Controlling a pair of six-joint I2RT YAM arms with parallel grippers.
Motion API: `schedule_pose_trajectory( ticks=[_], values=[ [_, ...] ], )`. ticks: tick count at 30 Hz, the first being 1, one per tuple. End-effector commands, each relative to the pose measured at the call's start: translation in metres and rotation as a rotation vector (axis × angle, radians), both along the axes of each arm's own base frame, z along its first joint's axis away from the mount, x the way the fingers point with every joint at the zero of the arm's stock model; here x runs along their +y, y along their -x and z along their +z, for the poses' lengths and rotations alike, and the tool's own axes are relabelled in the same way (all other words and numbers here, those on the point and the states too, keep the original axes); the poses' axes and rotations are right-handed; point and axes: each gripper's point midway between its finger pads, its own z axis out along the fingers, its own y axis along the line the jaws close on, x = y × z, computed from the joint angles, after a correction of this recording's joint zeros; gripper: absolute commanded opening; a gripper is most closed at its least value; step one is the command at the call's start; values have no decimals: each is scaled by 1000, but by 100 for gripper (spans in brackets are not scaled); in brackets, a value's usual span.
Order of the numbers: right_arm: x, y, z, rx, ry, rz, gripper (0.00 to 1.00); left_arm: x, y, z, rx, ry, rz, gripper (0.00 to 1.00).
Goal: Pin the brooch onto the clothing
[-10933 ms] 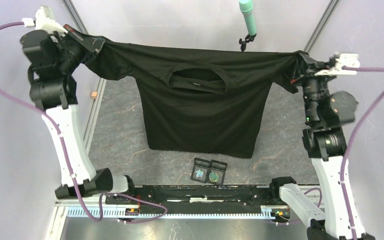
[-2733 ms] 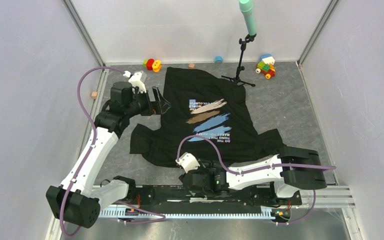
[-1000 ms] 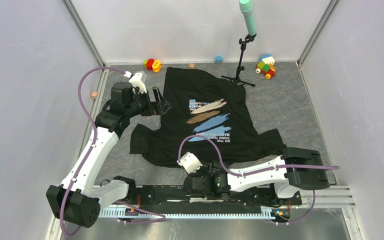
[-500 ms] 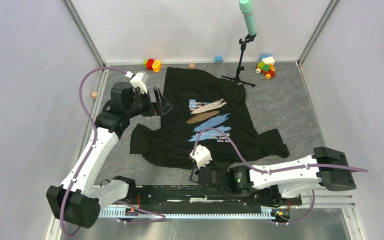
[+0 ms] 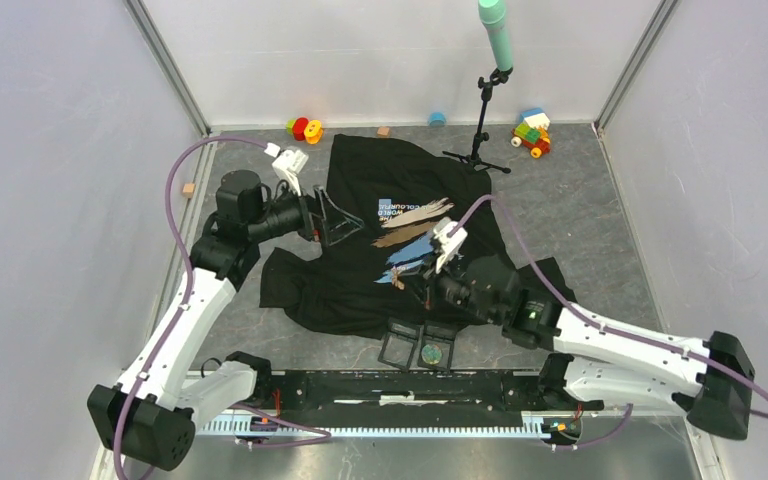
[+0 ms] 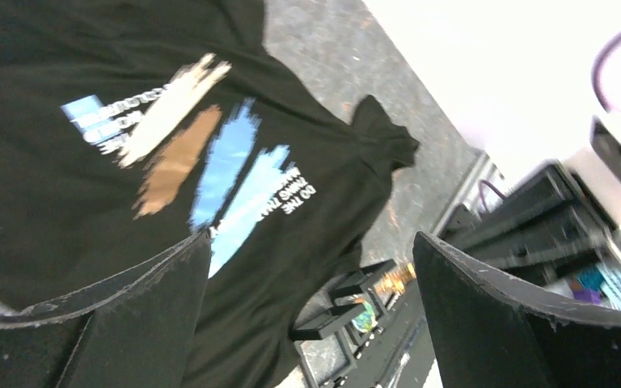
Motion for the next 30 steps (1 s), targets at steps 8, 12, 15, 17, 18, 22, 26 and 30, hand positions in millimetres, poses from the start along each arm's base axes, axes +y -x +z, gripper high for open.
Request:
schedule_pose_trajectory(
  ticks=[8, 12, 15, 17, 18, 22, 26, 30],
  values=[
    [-34, 4, 46, -61, -158, 302, 0, -72, 81, 7, -38, 40, -469, 100],
    [-34, 19, 52, -38, -187, 390, 0, -87, 95, -14, 45, -10, -528, 98],
    [-31, 29, 49, 0, -193, 450, 0, -95, 108, -20, 75, -31, -582, 93],
    [-29, 33, 47, 19, -201, 476, 0, -98, 113, -20, 74, -31, -604, 85],
    [-28, 35, 47, 26, -207, 485, 0, -98, 115, -21, 75, -31, -610, 80],
    [-24, 41, 49, 50, -231, 533, 0, -101, 121, -22, 81, -27, -640, 57],
    [-21, 41, 49, 60, -232, 549, 0, -102, 128, -20, 78, -19, -677, 43],
    [-20, 43, 52, 56, -238, 562, 0, -103, 133, -22, 81, -28, -697, 38]
  ],
)
